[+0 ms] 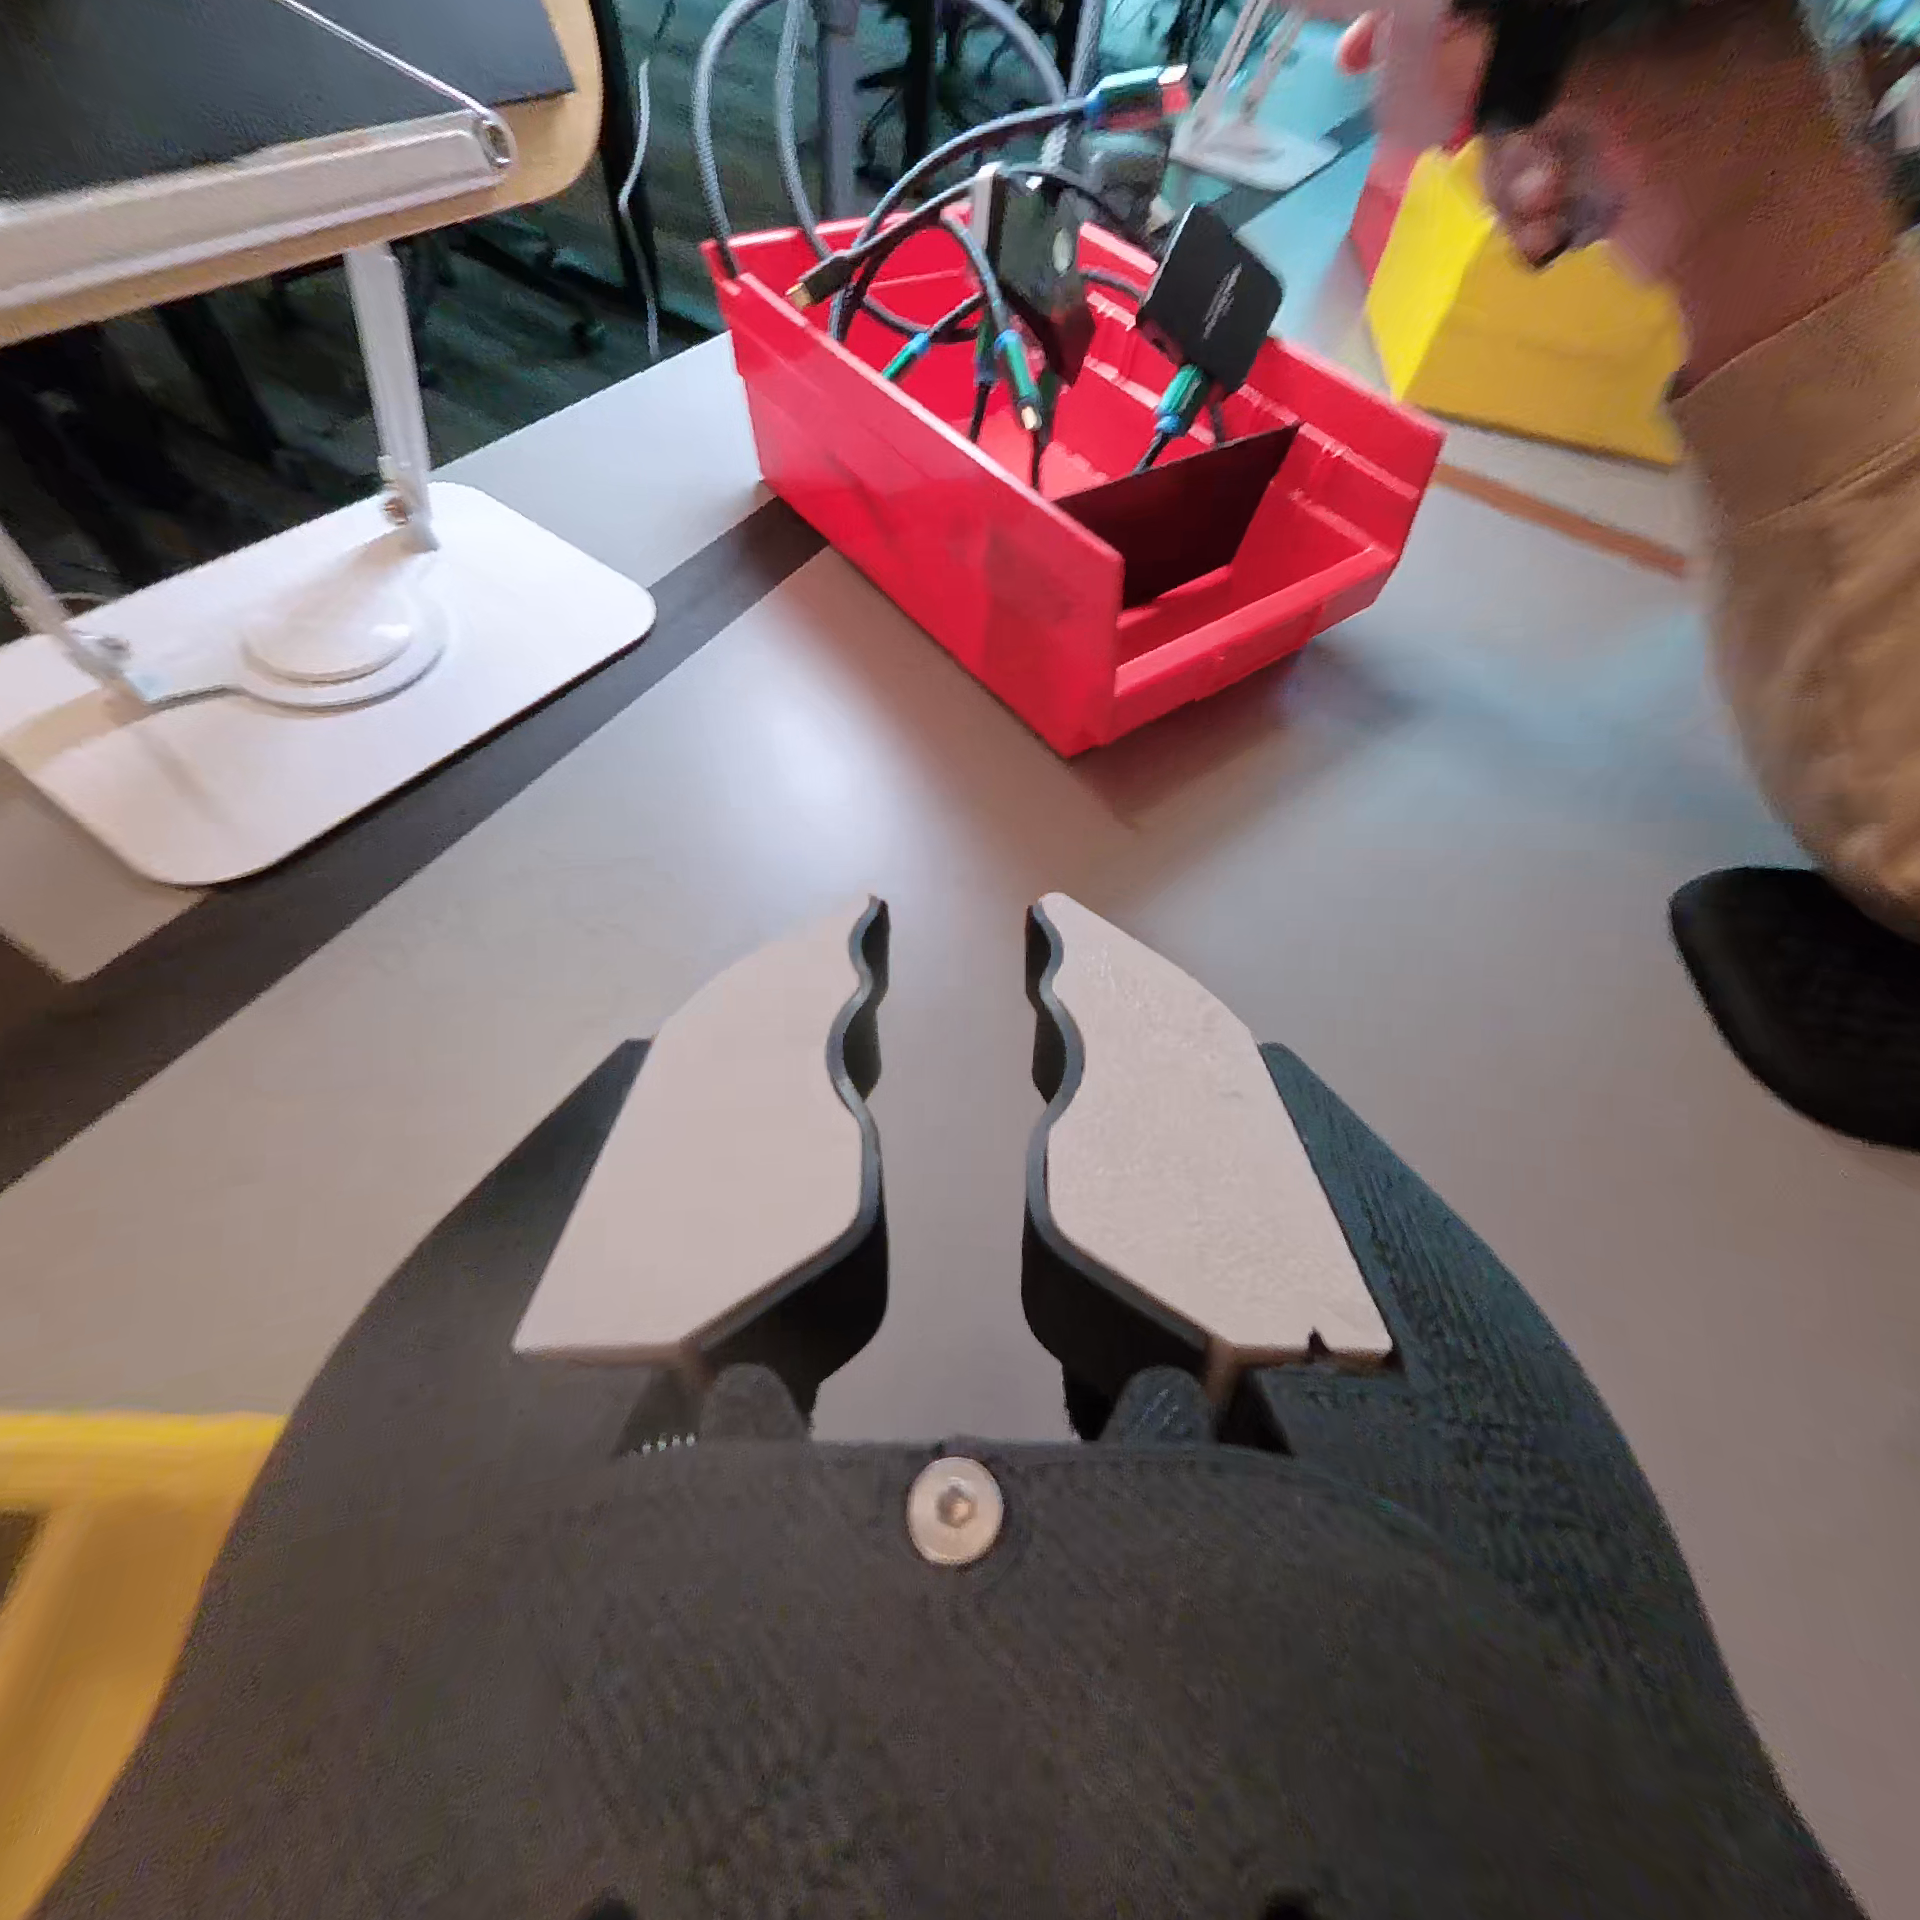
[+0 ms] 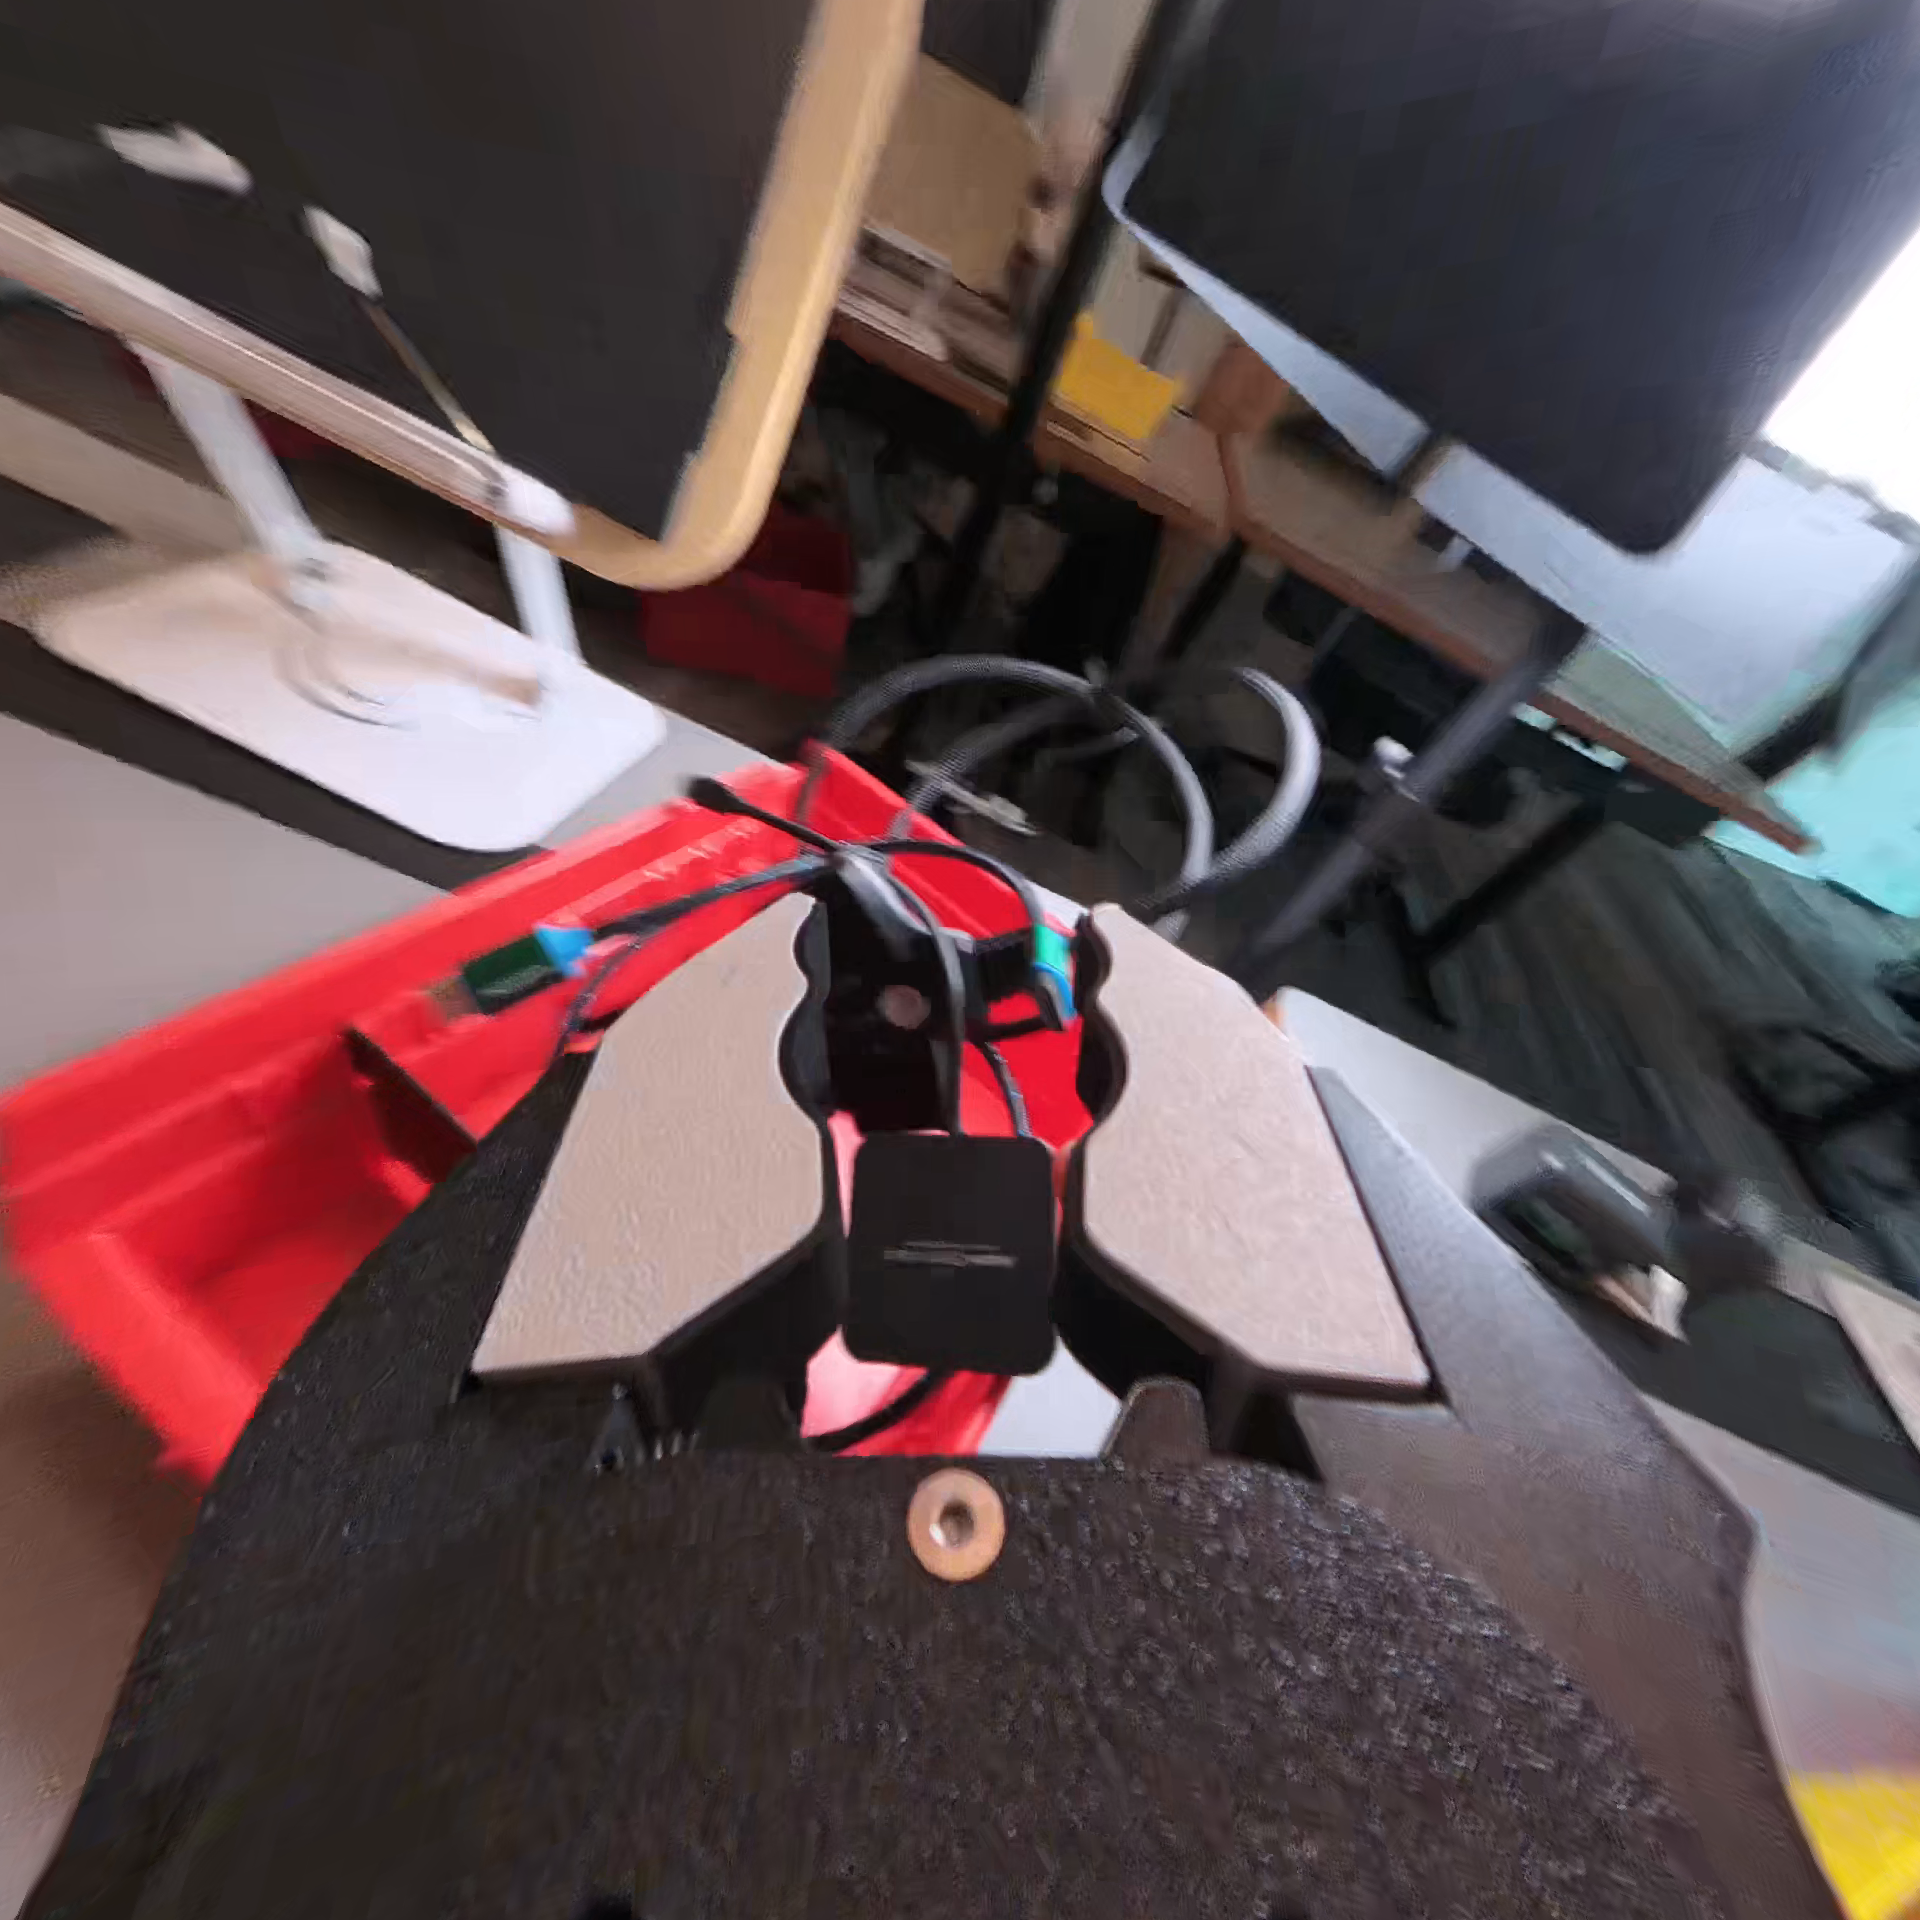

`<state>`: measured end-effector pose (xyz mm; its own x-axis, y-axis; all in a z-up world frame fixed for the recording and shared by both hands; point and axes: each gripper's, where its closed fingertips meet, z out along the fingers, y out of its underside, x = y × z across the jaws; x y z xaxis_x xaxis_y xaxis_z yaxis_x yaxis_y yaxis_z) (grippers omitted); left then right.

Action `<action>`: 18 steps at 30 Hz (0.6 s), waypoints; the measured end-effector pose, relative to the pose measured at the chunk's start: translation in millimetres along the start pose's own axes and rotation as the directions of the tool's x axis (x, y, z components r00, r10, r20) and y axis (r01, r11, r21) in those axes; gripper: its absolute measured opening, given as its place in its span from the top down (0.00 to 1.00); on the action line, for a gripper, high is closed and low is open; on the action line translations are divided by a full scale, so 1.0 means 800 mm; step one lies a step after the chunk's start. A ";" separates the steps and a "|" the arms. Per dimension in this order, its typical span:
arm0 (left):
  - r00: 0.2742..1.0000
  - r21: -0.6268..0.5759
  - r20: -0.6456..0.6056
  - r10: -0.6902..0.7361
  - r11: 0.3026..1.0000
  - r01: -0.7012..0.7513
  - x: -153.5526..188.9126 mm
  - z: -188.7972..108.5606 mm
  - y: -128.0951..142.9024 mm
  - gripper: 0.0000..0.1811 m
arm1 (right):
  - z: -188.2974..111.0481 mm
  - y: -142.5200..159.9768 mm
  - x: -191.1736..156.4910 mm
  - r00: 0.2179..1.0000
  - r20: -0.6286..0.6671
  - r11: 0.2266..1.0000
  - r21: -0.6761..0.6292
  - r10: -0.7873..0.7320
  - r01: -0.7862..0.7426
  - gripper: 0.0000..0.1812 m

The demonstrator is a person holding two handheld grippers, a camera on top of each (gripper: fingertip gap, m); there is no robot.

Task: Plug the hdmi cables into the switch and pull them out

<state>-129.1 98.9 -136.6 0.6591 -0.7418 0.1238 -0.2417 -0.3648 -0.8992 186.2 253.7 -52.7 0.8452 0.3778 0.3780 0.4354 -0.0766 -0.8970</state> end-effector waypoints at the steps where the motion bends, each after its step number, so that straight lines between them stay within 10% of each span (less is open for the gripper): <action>1: 0.999 -0.026 0.032 0.023 0.999 -0.022 -0.004 -0.009 0.000 0.84 | -0.010 -0.011 -0.017 0.996 0.089 1.000 0.011 0.012 -0.013 0.76; 5: 0.989 -0.068 0.125 0.073 0.996 -0.065 -0.016 -0.059 0.000 0.84 | -0.024 0.020 -0.084 0.934 0.351 0.977 -0.170 -0.066 0.133 0.72; 10: 0.968 -0.266 0.238 0.075 0.964 -0.009 -0.048 -0.113 0.073 0.80 | -0.034 0.136 -0.168 0.749 0.651 0.758 -0.425 -0.124 0.495 0.67; 18: 0.961 -0.552 0.242 0.134 0.834 0.023 -0.086 -0.152 0.206 0.71 | -0.007 0.204 -0.254 0.597 0.784 0.596 -0.402 -0.168 0.695 0.84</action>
<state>-301.2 21.6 -241.9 0.7736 -0.6253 -0.1032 -0.5792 -0.6315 -0.5155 87.6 159.1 -274.6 0.1885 0.9621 0.1969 0.9717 -0.1536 -0.1797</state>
